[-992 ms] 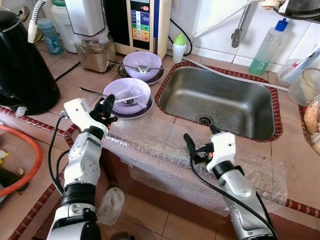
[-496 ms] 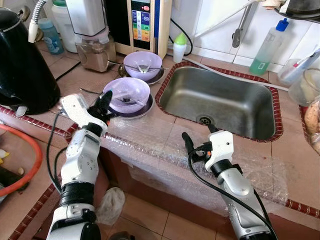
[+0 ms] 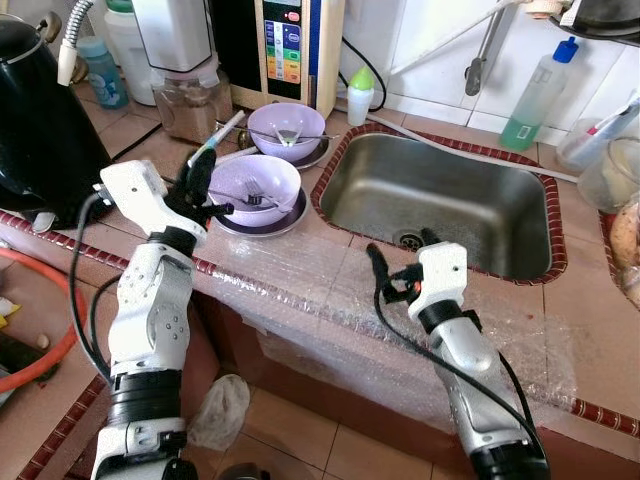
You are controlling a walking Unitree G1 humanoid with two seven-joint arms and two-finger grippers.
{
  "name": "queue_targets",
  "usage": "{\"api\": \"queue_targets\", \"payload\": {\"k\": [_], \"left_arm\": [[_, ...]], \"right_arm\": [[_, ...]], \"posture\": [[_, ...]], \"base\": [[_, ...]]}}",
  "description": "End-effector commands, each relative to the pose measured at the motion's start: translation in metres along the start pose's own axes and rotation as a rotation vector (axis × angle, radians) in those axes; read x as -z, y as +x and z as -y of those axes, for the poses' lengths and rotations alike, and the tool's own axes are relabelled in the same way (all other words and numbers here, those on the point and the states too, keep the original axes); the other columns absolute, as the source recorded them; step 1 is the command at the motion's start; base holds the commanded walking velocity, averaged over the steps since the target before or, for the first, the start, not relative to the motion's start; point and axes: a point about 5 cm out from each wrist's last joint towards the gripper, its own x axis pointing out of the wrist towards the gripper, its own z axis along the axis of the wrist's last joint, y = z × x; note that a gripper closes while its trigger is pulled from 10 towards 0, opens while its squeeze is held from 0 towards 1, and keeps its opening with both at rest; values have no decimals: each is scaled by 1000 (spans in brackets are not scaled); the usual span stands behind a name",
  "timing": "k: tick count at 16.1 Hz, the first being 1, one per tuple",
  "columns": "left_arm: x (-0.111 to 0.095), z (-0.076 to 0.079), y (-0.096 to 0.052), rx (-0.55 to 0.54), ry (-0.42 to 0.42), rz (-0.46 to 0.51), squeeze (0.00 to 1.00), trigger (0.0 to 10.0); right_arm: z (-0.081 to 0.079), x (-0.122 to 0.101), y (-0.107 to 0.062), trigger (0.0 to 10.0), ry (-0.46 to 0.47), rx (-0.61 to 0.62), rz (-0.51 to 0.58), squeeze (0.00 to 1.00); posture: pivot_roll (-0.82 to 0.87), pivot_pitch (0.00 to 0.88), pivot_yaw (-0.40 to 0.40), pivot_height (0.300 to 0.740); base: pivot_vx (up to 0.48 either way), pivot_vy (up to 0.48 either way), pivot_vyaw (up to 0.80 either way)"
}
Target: Kitchen organization
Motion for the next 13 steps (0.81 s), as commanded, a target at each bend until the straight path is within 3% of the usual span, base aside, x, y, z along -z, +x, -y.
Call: {"api": "queue_targets", "payload": {"k": [1,3,5,6,7,8,13], "left_arm": [[-6,12,-7,18,77,14,0,0],[-6,20,-16,35,129,9,0,0],[0,28,-30,69,198,-17,0,0],[4,29,-38,71,231,-34,0,1765],[7,29,-46,69,284,-44,0,1843],[13,28,-56,47,339,-66,0,10000],[21,35,-59,67,352,-82,0,10000]], "right_arm": [[5,-1,4,10000,-30,61,-3,0],[4,-1,6,10000,30,60,-2,0],[5,-2,6,10000,-2,73,8,0],[7,-1,4,10000,-26,100,-2,0],[6,6,2,10000,29,72,-82,0],[10,4,-3,10000,39,91,-54,0],[14,7,-6,10000,77,129,-56,0]], "posture": [[11,0,16,740],[15,0,16,740],[20,0,13,740],[20,0,13,740],[21,0,12,740],[23,0,11,740],[20,0,10,740]], "base": [[0,0,0],[0,0,0],[0,0,0],[0,0,0],[0,0,0],[0,0,0],[0,0,-129]]}}
